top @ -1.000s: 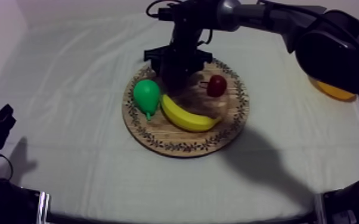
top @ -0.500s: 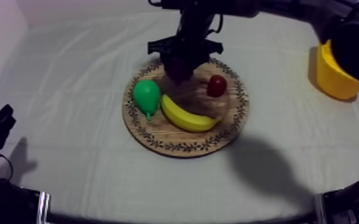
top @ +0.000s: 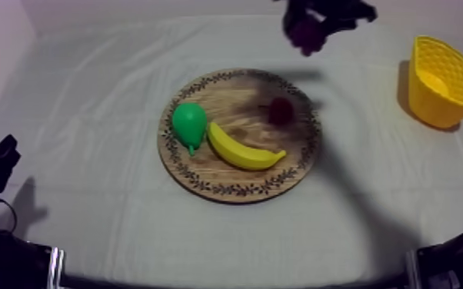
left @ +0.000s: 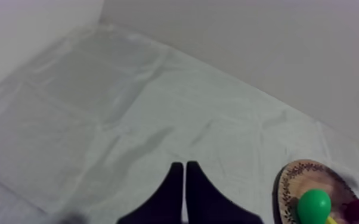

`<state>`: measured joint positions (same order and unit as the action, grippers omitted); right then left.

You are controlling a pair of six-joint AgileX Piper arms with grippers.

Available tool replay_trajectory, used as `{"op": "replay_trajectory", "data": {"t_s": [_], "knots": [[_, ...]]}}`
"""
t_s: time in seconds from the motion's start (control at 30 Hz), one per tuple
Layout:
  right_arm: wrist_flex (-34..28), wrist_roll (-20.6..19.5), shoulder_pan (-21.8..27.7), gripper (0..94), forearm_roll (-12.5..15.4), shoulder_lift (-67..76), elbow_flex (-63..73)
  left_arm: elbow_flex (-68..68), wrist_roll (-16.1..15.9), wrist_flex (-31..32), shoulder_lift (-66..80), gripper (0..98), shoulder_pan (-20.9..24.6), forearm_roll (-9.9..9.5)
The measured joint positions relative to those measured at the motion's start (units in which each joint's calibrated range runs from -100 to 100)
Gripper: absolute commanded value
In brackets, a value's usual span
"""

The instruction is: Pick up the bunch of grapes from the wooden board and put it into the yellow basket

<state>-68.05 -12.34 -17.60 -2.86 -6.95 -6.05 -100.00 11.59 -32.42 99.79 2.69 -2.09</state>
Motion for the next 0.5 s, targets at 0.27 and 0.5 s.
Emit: {"op": "replay_trajectory", "data": {"t_s": [0.27, 0.5], "knots": [[3.6, 1.9, 9.2, 34.5, -0.9, 11.3, -6.0, 0.0, 0.0, 0.0, 0.0, 0.1, 0.0, 0.00], [8.1, 2.4, 18.0, 33.8, -1.8, 11.0, -7.9, 0.0, 0.0, 0.0, 0.0, 0.1, 0.0, 0.00]]}}
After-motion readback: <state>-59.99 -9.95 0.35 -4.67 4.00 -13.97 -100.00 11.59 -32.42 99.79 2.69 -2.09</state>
